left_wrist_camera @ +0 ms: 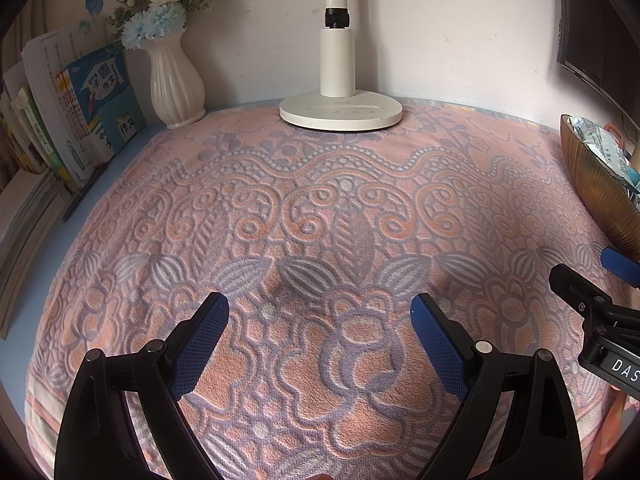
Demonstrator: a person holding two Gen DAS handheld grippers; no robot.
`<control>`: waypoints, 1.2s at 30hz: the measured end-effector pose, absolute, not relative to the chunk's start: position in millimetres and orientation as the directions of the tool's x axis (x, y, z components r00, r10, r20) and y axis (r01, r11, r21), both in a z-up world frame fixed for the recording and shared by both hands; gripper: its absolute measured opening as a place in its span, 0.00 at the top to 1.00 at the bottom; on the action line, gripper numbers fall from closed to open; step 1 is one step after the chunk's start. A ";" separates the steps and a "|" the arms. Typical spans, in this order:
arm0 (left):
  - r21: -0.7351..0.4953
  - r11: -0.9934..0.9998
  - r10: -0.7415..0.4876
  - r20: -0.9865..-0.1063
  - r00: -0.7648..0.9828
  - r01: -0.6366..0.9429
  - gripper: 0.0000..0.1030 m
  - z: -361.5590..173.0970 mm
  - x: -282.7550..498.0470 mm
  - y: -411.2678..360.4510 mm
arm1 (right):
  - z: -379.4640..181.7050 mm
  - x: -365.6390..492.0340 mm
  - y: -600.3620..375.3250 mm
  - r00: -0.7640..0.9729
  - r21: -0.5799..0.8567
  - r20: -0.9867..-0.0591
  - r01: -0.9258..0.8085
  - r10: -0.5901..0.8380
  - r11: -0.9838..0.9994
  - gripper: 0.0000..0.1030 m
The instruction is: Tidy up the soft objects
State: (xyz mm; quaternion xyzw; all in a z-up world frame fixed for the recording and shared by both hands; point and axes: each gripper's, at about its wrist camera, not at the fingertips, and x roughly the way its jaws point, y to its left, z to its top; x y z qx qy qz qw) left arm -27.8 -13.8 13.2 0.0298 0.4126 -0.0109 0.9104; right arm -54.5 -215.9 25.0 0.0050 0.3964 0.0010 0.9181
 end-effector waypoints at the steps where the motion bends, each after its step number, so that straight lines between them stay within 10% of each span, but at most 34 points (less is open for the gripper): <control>1: 0.043 0.998 0.002 -0.752 0.659 0.046 0.11 13.2 -27.6 -13.1 | 25.0 -54.5 -215.9 0.686 0.010 -0.728 0.002 0.005 1.000 0.11; 36: -0.033 0.999 -0.029 -0.688 0.725 0.009 0.09 26.9 -32.8 6.4 | 24.7 -54.5 -215.4 0.686 0.009 -0.728 0.002 0.005 1.000 0.11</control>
